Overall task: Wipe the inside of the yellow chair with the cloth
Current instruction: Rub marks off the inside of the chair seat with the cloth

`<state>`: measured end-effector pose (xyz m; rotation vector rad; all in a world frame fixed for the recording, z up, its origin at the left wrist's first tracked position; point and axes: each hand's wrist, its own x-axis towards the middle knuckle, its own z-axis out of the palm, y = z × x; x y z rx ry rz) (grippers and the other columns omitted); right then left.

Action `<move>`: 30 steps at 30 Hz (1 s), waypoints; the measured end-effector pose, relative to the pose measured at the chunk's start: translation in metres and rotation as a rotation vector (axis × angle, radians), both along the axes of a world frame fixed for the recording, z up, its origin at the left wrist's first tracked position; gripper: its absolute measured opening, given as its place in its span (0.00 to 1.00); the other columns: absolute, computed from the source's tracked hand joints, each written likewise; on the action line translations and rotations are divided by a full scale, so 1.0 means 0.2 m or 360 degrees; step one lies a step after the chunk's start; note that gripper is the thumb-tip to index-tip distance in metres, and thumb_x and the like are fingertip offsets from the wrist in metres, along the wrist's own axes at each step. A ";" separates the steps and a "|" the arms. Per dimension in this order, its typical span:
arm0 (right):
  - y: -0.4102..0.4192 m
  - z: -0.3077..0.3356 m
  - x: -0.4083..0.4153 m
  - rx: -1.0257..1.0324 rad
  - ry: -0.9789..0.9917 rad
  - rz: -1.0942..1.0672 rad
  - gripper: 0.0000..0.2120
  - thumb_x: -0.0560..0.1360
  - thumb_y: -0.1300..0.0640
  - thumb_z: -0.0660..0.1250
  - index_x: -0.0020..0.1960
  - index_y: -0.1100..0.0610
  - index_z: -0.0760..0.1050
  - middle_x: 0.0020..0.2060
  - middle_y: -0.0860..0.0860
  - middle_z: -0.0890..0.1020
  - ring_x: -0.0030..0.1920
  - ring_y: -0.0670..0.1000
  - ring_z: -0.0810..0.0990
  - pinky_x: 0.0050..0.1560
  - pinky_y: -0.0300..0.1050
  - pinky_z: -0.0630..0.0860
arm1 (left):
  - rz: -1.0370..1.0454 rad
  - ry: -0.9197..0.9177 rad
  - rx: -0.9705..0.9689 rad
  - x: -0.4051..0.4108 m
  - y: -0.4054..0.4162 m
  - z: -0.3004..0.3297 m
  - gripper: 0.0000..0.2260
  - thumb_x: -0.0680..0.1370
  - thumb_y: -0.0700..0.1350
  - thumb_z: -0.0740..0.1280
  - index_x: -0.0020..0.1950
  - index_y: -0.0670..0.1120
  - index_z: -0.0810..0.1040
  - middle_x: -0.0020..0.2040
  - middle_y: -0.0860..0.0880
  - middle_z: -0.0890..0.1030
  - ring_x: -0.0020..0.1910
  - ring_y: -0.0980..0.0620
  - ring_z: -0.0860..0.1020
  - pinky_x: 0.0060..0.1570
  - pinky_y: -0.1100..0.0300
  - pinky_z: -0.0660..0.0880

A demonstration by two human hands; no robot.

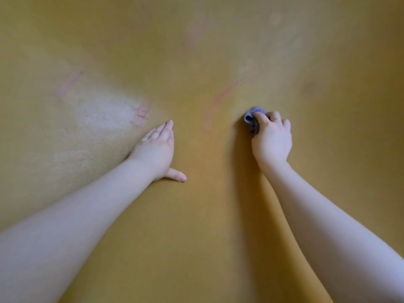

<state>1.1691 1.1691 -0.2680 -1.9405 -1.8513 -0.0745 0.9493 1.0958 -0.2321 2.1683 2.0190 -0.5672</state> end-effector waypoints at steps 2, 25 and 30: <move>-0.07 -0.03 -0.11 -0.0010 0.0055 0.0035 0.18 0.75 0.65 0.58 0.60 0.51 0.74 0.58 0.55 0.73 0.52 0.58 0.68 0.45 0.48 0.68 | -0.0014 -0.0017 0.0019 -0.01 0.00 -0.01 0.57 0.65 0.70 0.65 0.75 0.35 0.40 0.76 0.42 0.37 0.76 0.47 0.43 0.74 0.57 0.43; -0.15 -0.07 -0.27 0.0181 0.0088 0.0265 0.14 0.71 0.56 0.58 0.50 0.57 0.79 0.48 0.57 0.80 0.41 0.61 0.74 0.37 0.50 0.75 | 0.0005 -0.0038 0.0093 0.01 0.01 0.03 0.55 0.61 0.69 0.70 0.75 0.38 0.51 0.77 0.44 0.46 0.75 0.47 0.51 0.72 0.55 0.51; -0.34 -0.15 -0.40 0.0222 0.0033 0.0841 0.17 0.70 0.47 0.59 0.46 0.55 0.82 0.47 0.55 0.82 0.40 0.61 0.76 0.41 0.50 0.77 | -0.0153 0.0007 0.0293 -0.02 0.06 0.05 0.52 0.60 0.70 0.69 0.75 0.44 0.54 0.74 0.45 0.55 0.72 0.47 0.58 0.70 0.54 0.56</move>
